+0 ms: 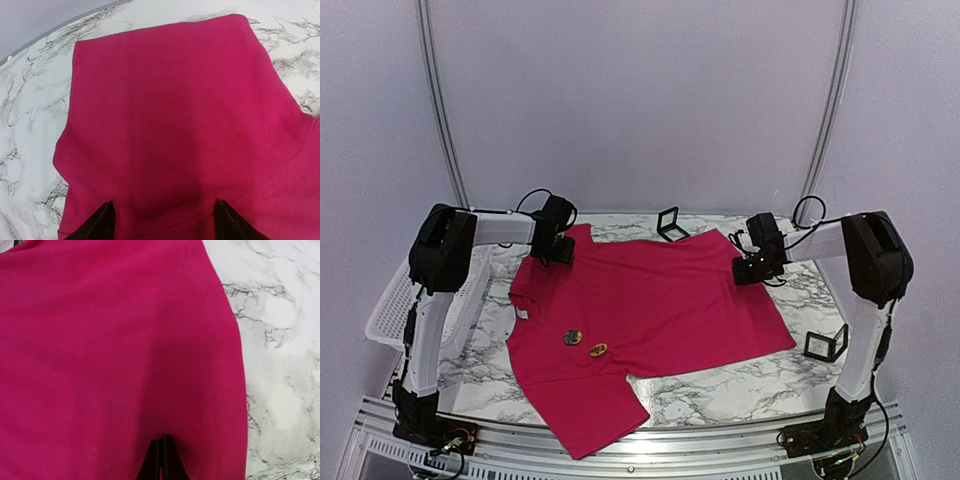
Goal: Pin the brooch onto the clothing
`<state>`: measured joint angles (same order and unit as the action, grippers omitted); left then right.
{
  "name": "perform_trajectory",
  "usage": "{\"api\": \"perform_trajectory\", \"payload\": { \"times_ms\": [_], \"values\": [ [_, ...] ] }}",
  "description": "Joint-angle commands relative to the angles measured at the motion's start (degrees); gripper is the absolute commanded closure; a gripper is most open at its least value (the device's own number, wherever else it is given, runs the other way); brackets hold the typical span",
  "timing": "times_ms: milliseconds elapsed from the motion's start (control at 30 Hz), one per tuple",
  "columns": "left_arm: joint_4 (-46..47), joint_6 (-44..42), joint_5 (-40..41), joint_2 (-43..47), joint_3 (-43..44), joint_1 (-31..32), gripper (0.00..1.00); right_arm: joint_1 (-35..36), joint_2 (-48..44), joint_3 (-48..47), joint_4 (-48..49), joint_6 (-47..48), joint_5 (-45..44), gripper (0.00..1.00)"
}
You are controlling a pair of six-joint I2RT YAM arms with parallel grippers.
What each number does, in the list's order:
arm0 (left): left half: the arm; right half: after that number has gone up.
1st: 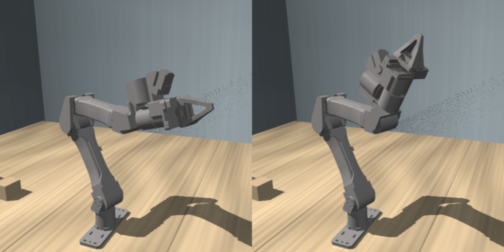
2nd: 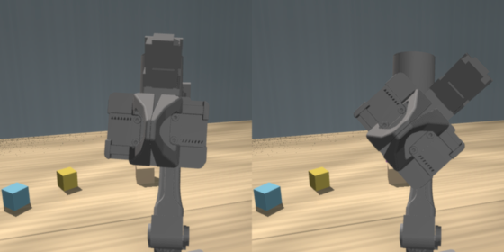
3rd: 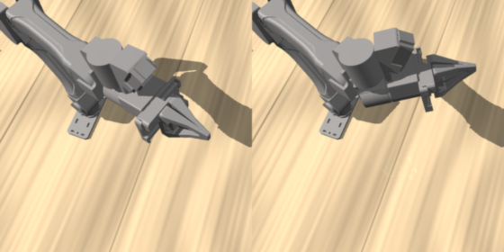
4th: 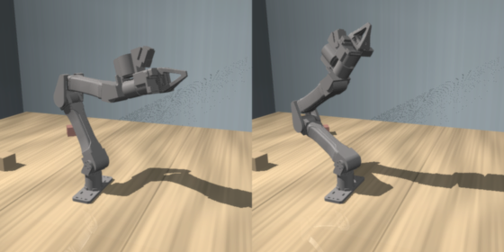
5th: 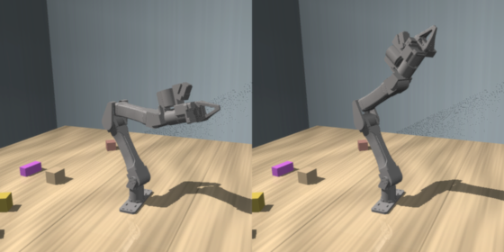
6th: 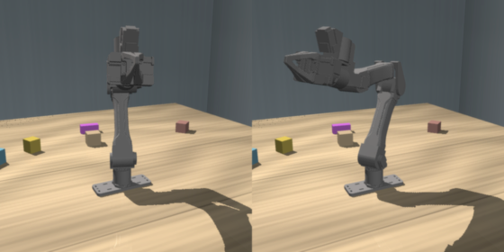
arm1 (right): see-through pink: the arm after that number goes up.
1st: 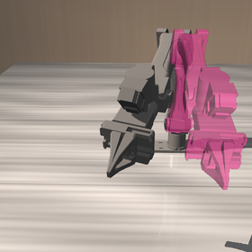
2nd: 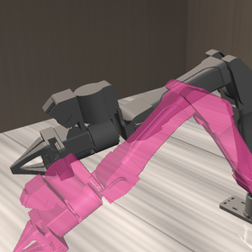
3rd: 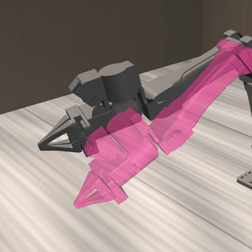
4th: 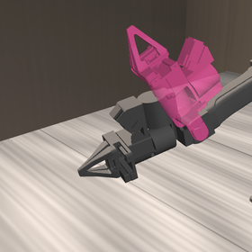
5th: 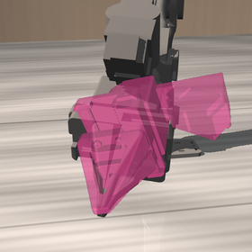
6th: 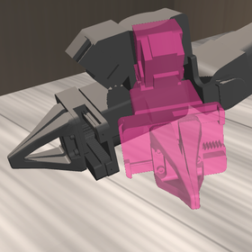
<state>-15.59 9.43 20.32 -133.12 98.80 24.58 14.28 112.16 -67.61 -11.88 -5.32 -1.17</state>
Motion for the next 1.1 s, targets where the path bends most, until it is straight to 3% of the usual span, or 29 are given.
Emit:
{"api": "perform_trajectory", "payload": {
  "times_ms": [0,200,300,367,500,600,733,1067],
  "values": [
    [-6.5,-3.6,3.2,-3.5,2.0,-0.8,0.3,-0.6,1.7,-4.7,-4.7,2.7,-3.1,1.0],
    [-4.1,-9.1,1.8,-1.5,4.5,-0.7,0.25,0.8,-2.5,-6.4,-6.6,4.9,-4.0,1.0],
    [-2.9,-11.1,2.1,2.2,4.2,-0.7,0.21,5.4,-7.3,-4.8,-7.3,7.7,-4.8,1.0],
    [-2.4,-10.8,1.6,5.6,2.7,-0.8,0.2,11.6,-11.5,-1.6,-5.9,12.0,-0.4,1.0],
    [0.1,-7.4,-0.3,14.2,-6.3,-0.6,0.19,30.7,-17.6,5.7,-2.6,19.8,17.9,1.0],
    [3.6,-4.9,-1.4,20.0,-14.7,-0.7,0.18,42.4,-16.9,8.2,0.8,18.6,23.4,1.0],
    [4.8,-3.0,-1.6,22.2,-21.3,-0.6,0.18,49.9,-12.7,8.8,3.0,13.9,22.5,1.0],
    [6.6,-1.3,-3.5,26.6,-29.2,-0.6,0.16,62.3,-8.1,9.2,-12.4,14.8,16.2,1.0]
  ]
}}
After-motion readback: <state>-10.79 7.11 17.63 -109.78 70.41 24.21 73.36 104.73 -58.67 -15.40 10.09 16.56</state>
